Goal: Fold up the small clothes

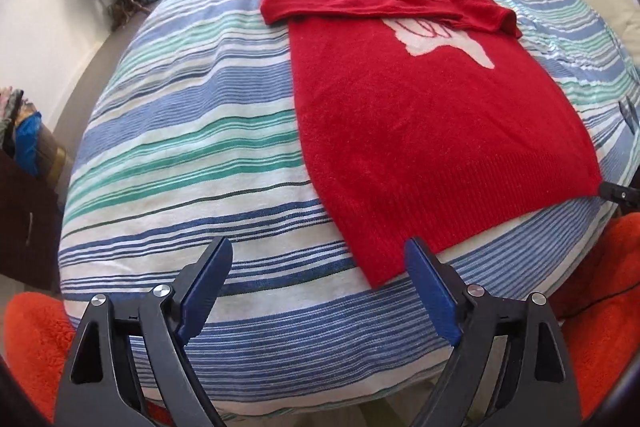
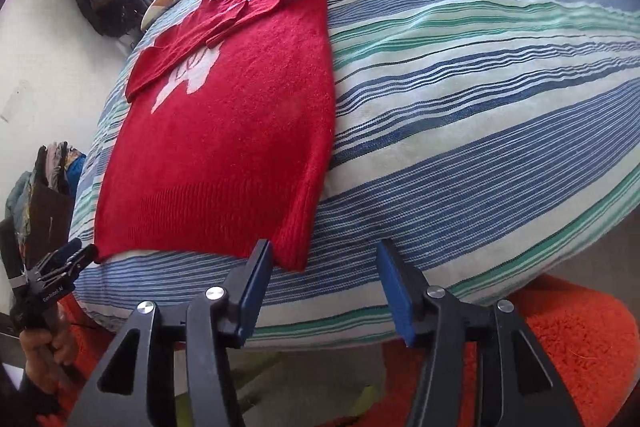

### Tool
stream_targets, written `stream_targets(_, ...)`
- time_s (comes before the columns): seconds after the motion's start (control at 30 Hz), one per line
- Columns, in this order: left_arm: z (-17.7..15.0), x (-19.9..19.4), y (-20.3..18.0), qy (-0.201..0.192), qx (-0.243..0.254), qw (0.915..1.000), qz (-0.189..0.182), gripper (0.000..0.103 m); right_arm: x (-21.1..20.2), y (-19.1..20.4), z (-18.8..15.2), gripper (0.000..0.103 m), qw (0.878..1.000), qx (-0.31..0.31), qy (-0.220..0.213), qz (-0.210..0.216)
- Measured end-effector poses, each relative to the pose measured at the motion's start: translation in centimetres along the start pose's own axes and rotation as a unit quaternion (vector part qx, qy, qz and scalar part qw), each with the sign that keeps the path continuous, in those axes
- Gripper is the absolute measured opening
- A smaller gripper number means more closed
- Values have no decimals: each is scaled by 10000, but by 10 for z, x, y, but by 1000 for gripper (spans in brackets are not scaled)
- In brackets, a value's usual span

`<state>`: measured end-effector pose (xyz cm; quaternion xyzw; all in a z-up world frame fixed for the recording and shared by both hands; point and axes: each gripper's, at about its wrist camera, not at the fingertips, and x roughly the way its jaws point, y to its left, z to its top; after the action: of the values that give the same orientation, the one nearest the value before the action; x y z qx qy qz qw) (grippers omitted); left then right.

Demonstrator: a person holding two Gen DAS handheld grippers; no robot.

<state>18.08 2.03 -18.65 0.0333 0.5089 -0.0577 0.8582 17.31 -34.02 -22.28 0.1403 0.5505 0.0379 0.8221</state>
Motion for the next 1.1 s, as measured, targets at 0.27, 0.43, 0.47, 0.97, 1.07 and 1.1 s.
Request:
stream_targets(0.27, 4, -31, 35, -638, -606, 9958, 255, 89, -45, 11, 27, 54, 9945, -805, -424, -525)
stream_targets(0.43, 4, -31, 61, -789, -1155, 9892, 446, 89, -75, 38, 103, 54, 9676, -2064, -1181, -844)
stream_targets(0.47, 3, -28, 63, -756, -1221, 9884, 496, 89, -75, 48, 117, 56, 9596, -2345, -1331, -809)
stream_targets(0.97, -7, 3, 72, -96, -1205, 9848, 1244, 89, 129, 130, 218, 6, 9474, -3166, -328, -317)
stream_targets(1.07, -11, 0, 75, -111, -1236, 9843, 1256, 89, 71, 61, 248, 6, 9757, -1930, -1035, -4)
stream_targets(1.1, -11, 2, 76, -80, -1257, 9841, 1252, 89, 48, 29, 256, 6, 9815, -1447, -1254, 56)
